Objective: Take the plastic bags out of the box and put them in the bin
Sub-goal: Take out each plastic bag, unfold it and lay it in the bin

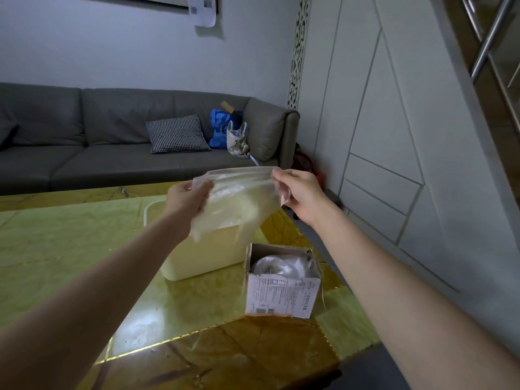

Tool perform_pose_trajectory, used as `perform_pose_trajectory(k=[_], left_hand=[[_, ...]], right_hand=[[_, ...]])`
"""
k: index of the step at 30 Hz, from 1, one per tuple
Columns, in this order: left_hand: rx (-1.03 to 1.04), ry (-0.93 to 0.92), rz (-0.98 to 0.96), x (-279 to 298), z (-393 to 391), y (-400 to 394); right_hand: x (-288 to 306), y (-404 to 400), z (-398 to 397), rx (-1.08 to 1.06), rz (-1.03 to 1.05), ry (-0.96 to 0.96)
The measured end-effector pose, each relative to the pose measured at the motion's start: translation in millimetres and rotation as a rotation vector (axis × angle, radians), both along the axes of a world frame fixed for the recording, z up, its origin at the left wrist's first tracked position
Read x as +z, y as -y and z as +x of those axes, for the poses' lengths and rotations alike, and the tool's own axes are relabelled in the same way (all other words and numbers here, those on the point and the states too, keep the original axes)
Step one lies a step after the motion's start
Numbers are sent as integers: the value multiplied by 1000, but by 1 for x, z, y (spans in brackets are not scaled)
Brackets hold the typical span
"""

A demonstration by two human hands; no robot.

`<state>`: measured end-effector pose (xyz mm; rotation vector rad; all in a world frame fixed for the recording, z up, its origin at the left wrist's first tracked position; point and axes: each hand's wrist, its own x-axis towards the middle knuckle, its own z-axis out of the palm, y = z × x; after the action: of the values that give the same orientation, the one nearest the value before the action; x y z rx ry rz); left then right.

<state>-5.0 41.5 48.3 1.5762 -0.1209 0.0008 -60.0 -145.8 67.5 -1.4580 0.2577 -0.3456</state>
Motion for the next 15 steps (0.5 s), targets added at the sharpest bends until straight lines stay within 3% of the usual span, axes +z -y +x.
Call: perform_pose_trajectory(k=[5, 9, 12, 15], left_hand=[[115, -7, -38, 6, 28, -31], [367, 8, -126, 17, 59, -65], [572, 136, 175, 16, 79, -83], [481, 487, 615, 7, 84, -82]], right_hand=[[1, -13, 24, -146, -138, 88], [-6, -32, 62, -182, -223, 83], [-24, -44, 97, -194, -388, 36], [-41, -47, 120, -172, -625, -17]])
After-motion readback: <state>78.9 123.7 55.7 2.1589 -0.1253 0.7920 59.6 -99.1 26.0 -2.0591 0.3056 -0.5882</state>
